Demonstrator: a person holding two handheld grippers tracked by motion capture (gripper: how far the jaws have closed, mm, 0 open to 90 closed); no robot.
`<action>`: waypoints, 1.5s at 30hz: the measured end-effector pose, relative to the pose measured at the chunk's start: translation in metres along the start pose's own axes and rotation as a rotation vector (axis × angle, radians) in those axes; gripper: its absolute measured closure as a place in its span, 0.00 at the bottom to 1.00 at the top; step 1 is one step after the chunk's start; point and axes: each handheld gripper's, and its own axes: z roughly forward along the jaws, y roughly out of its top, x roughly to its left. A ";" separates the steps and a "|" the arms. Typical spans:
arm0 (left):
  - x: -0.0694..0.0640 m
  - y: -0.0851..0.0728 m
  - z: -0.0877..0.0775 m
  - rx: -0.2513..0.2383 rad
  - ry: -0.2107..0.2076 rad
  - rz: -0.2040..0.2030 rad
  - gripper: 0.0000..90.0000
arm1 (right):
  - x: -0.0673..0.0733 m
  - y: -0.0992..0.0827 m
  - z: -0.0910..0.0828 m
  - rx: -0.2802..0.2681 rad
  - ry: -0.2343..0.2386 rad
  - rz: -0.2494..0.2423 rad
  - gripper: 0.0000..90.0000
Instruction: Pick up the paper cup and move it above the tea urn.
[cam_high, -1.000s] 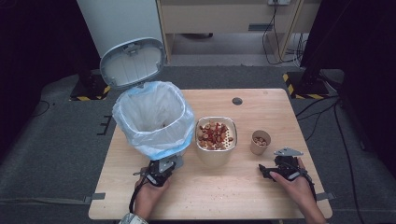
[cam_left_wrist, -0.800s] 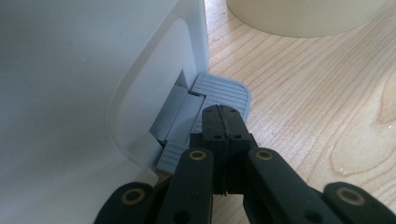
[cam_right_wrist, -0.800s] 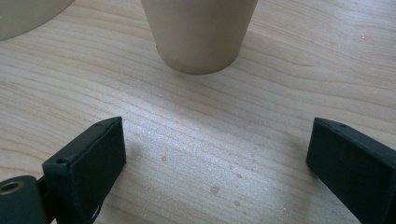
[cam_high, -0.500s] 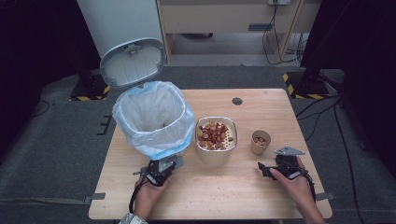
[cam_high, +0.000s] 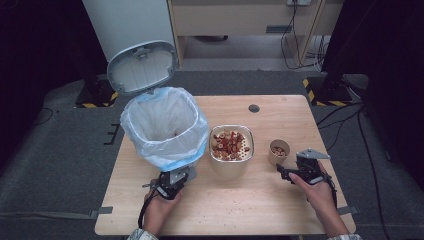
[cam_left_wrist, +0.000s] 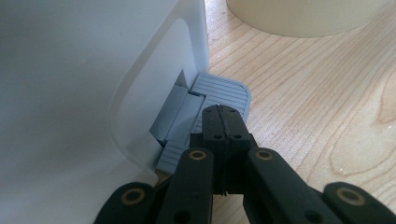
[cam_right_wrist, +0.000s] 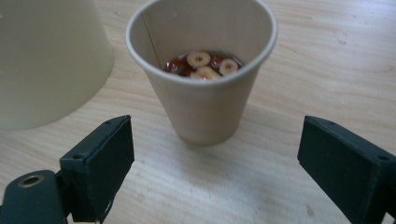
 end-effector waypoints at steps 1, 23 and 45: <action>0.000 0.000 0.000 0.000 -0.001 -0.001 0.99 | 0.001 0.002 0.002 -0.001 0.003 -0.001 0.12; 0.000 0.000 0.000 0.000 0.000 0.001 0.99 | 0.004 0.016 0.045 -0.061 0.009 -0.031 0.27; 0.001 0.000 0.000 0.002 -0.003 -0.004 0.99 | 0.001 0.026 0.029 -0.059 0.019 -0.133 0.37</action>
